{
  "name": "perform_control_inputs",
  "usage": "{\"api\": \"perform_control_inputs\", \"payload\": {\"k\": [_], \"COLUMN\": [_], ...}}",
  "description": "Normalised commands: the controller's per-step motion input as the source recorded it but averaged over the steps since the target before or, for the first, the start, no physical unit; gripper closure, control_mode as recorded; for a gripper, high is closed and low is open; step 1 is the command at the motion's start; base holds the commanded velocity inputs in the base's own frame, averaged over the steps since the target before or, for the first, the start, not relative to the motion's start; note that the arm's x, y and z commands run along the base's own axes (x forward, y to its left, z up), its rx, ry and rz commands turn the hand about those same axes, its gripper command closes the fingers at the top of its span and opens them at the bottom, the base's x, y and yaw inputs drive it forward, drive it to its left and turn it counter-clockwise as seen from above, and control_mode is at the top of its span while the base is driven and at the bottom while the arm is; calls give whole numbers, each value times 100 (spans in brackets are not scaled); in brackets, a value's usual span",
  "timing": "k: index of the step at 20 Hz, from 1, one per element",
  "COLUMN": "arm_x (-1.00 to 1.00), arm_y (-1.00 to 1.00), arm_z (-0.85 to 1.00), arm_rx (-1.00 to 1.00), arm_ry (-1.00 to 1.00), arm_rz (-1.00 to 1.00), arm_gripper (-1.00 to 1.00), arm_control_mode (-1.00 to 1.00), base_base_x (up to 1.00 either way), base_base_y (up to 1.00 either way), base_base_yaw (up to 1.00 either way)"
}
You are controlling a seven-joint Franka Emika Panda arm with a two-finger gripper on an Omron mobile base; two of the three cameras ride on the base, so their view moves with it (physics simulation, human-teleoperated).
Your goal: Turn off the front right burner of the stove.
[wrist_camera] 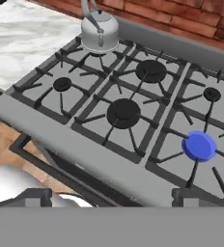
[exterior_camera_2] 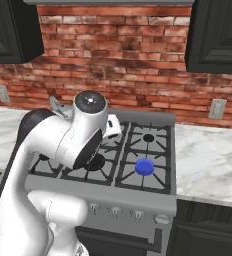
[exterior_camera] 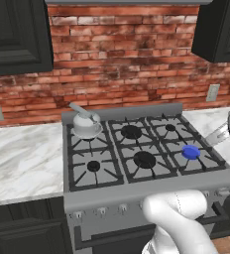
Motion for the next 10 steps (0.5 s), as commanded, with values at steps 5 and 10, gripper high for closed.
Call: {"api": "perform_control_inputs", "payload": {"k": [5,10], "arm_x": [-76,-56], "arm_y": [-37,-25], "arm_z": [-2,-16], "arm_rx": [-14,-20], "arm_ry": [-21,-13], "arm_rz": [23,15], "arm_gripper": [-100,-100], "arm_control_mode": [-100,-100], "base_base_x": [0,0], "base_base_y": [0,0], "base_base_yaw": [0,0]}}
